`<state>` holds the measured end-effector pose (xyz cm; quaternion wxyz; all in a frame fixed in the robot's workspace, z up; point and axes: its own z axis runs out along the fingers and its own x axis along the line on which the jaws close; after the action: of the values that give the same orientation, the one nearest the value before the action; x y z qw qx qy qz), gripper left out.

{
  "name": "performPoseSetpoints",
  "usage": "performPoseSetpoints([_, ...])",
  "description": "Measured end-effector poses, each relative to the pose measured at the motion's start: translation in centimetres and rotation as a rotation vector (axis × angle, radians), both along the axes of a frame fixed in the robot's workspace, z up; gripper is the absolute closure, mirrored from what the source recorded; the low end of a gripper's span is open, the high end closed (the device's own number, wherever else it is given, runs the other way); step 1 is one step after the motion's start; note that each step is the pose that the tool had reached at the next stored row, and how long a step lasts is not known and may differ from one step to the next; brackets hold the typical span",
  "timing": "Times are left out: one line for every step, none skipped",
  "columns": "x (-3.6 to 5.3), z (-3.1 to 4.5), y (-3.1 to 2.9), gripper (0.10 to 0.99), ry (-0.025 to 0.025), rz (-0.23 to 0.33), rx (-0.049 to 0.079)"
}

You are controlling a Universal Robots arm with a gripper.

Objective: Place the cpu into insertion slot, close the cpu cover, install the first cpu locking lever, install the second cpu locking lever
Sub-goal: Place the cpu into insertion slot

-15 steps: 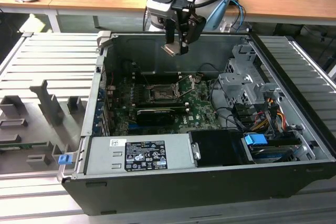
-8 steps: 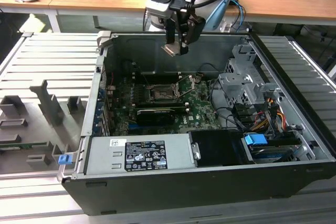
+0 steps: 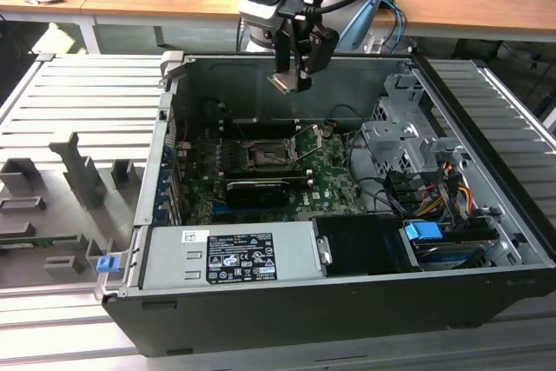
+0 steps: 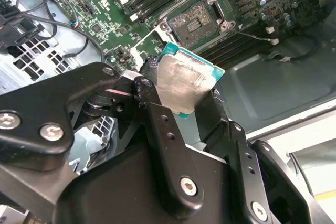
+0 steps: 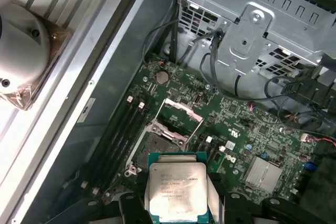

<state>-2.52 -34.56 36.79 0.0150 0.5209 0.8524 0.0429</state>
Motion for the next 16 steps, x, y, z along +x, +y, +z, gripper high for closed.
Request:
performPoseSetpoints([0.0,-0.01,0.0,0.557,-0.0001,-0.004,0.0])
performPoseSetpoints([0.0,-0.01,0.0,0.557,-0.0001,-0.007,0.0])
performPoseSetpoints([0.0,-0.02,0.0,0.557,0.0,-0.011,0.0])
performPoseSetpoints([0.0,-0.02,0.0,0.557,-0.0001,-0.015,0.0])
performPoseSetpoints([0.0,-0.02,0.0,0.557,-0.0001,-0.019,0.0])
performPoseSetpoints([0.0,-0.03,0.0,0.557,-0.0001,-0.022,0.0])
performPoseSetpoints([0.0,-0.03,0.0,0.557,0.0,-0.028,0.0])
performPoseSetpoints([0.0,-0.04,0.0,0.557,-0.0001,-0.033,0.0])
performPoseSetpoints([0.0,-0.04,0.0,0.557,-0.0001,-0.036,0.0])
performPoseSetpoints([0.0,-0.04,0.0,0.557,-0.0001,-0.04,0.0])
performPoseSetpoints([0.0,-0.05,0.0,0.557,0.0,-0.043,0.0])
performPoseSetpoints([0.0,-0.05,0.0,0.557,-0.0001,-0.049,0.0])
performPoseSetpoints([0.0,-0.06,0.0,0.557,-0.0001,-0.054,0.0])
performPoseSetpoints([0.0,-0.06,0.0,0.557,-0.0001,-0.058,0.0])
performPoseSetpoints([0.0,-0.06,0.0,0.557,-0.0001,-0.061,0.0])
performPoseSetpoints([0.0,-0.07,0.0,0.557,0.0,-0.064,0.0])
